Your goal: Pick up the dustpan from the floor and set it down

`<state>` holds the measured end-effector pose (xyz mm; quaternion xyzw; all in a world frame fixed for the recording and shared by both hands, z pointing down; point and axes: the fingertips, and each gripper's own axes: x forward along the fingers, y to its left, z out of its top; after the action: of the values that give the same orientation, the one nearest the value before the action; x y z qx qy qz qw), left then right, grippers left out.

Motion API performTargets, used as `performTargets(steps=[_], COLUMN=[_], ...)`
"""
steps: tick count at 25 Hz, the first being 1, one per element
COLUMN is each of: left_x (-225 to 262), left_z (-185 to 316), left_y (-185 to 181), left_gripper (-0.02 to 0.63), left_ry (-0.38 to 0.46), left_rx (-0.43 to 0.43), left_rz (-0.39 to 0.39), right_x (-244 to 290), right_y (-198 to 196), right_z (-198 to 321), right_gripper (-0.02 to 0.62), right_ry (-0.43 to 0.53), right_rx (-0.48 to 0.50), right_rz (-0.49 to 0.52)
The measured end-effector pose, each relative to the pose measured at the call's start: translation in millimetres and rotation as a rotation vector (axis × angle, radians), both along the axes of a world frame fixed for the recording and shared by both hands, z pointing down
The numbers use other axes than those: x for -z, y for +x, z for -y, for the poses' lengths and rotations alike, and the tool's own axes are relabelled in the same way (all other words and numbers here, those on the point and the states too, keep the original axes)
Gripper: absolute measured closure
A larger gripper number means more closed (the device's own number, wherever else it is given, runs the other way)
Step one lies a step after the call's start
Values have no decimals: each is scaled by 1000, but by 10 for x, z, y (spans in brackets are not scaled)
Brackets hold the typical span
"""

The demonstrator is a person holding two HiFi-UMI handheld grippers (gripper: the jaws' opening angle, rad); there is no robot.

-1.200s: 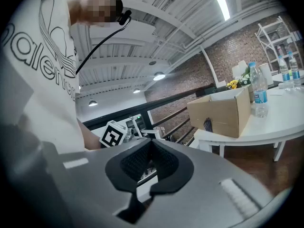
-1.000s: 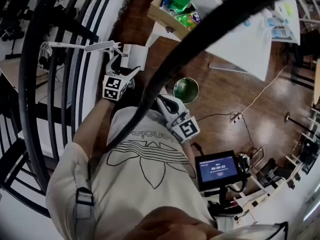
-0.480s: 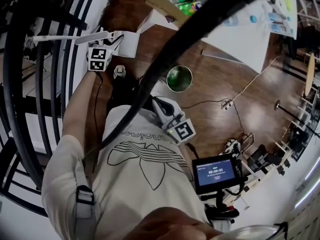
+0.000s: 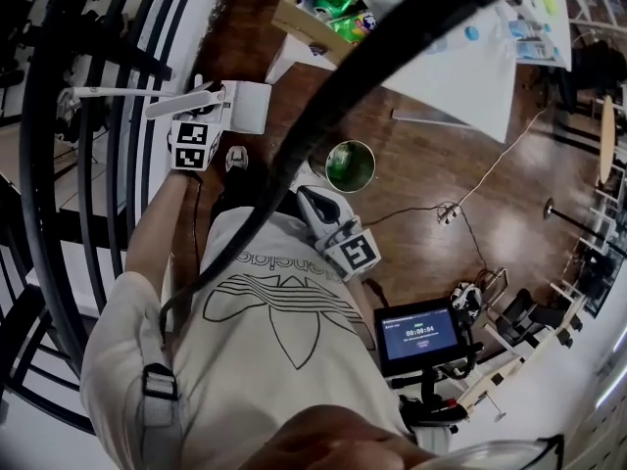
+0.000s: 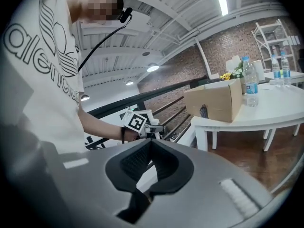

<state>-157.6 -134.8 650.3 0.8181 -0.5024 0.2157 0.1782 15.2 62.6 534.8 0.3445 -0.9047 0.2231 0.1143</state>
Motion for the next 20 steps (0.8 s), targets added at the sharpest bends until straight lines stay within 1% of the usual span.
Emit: performTargets(steps=[5,8,11,14,18,20], left_x=[624,895,1121,1256,1316,1316], left_z=[-245,-322,-337,-352,-426,-451], left_y=[180,226,249,295,425,479], left_gripper=[538,538,538,538,540,538], left_ry=[40,49,74,89,89,89], left_rx=[-23,-7,7,10,-28,-42], left_rz=[12,2,-12,-24,-14,-15], right_x=[217,357,435,481,486,474], right_y=[90,141,131,111,127,142], right_z=[238,368,421,429,419,412], right_gripper=[594,594,594,594,594,594], right_ry=[87,135,167,181,202,191], right_rx=[-33,-51,-39,-20,-4,-6], right_rz=[70,117,141,157,162,163])
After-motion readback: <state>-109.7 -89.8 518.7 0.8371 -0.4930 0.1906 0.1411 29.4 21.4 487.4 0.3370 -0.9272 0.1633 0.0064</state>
